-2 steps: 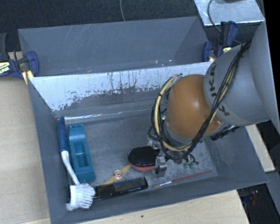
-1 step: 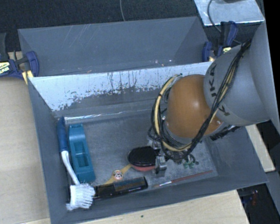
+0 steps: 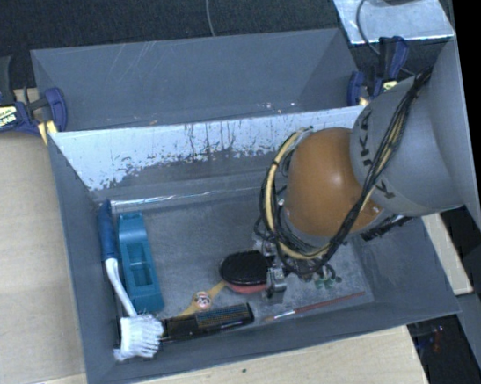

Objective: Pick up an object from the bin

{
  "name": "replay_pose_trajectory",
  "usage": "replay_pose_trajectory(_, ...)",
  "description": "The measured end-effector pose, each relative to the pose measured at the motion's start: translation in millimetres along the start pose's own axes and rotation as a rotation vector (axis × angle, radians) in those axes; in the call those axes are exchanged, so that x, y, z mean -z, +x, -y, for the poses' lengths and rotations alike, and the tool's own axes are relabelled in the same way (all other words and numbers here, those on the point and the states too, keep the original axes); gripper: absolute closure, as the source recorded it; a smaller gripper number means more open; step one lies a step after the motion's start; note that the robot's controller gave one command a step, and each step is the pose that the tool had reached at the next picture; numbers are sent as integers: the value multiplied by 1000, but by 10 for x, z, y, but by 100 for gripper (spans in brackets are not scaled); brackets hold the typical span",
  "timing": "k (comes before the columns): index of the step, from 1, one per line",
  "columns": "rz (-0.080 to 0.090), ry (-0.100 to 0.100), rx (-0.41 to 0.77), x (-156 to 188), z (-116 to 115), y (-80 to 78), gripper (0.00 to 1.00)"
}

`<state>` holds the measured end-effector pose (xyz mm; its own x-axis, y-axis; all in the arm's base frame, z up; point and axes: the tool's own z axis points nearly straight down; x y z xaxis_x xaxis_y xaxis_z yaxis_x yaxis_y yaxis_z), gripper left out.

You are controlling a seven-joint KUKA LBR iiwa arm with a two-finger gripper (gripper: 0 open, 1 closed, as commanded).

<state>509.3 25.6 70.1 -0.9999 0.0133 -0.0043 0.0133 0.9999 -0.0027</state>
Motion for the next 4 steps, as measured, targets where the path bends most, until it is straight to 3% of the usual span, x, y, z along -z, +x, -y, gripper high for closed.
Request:
replay_pose_trajectory(2,0,0,0,1,-1,1,100)
replay_pose_trajectory(3,2,0,-53,252,-61,0,100)
replay_pose_trajectory(4,2,0,-52,252,-61,0,100)
